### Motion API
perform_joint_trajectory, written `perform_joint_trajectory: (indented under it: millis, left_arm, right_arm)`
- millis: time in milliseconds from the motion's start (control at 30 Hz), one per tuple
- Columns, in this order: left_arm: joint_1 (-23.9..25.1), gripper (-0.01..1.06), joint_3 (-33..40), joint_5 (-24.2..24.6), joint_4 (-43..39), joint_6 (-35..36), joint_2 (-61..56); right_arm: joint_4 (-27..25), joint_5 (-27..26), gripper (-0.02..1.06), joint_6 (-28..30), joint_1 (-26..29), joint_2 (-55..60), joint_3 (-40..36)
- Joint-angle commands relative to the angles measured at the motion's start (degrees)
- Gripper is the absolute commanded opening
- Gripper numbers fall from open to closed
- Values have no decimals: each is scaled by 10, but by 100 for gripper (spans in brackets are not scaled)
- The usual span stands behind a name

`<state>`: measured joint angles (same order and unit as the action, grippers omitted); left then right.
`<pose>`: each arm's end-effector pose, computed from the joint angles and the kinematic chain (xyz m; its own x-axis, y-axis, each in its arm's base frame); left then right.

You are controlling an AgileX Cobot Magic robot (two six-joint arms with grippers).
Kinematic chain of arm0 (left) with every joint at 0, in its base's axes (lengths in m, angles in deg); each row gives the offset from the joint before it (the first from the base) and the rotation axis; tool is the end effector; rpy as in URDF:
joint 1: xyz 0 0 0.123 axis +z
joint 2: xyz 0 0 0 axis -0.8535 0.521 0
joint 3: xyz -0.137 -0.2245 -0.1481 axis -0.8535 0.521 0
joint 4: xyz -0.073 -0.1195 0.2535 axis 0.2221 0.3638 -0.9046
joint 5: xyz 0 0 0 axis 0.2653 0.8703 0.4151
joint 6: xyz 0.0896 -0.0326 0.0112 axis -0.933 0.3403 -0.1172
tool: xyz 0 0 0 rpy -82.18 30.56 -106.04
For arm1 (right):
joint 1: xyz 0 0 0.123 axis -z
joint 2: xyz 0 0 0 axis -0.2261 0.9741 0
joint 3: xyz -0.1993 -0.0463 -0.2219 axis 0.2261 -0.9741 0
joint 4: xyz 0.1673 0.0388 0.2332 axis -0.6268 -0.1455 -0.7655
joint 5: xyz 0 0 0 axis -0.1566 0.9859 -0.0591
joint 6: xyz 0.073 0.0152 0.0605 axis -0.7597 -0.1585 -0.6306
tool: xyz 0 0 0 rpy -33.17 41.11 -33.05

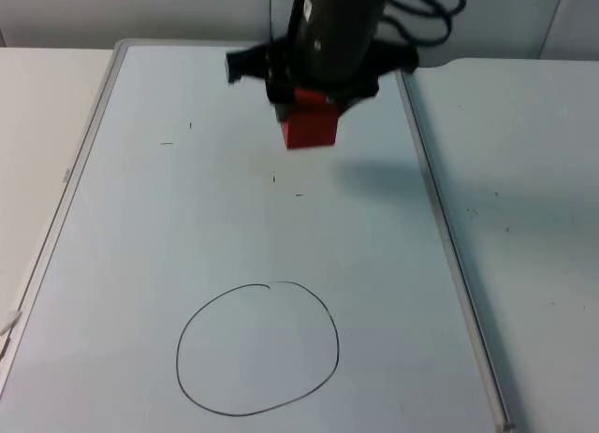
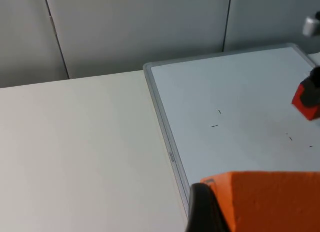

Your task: Pick up one cube with the left hand and another cube with the right hand. First place the cube in the right hand at the target position, then stack the cube in the left hand on top.

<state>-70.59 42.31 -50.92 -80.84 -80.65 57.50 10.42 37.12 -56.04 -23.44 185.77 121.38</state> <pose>0.0949 -0.0159 0.3236 -0.3715 0.0766 -0.9253 0.1683 0.9856 0.0140 0.4580 0.3148 0.1866 -0.8256 -0.2410 -0.5102 -0.2672 0.9634 -0.0227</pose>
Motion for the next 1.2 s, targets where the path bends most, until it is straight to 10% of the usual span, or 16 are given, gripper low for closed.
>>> perform_joint_trajectory:
  millis: [0,333,533,1167]
  left_arm:
    - [-4,2,0,-2,2,0,-4]
    - [-4,2,0,-2,3,0,-4]
    - [-4,2,0,-2,2,-3,-4]
    - [-4,2,0,-2,2,-3,-4]
  right_arm:
    - [-4,10,0,53,0,-57,5]
    - [-19,79,0,190,0,-310,5]
    - [-111,149,0,283,0,-439,-3]
    - [-160,11,0,298,0,-843,-560]
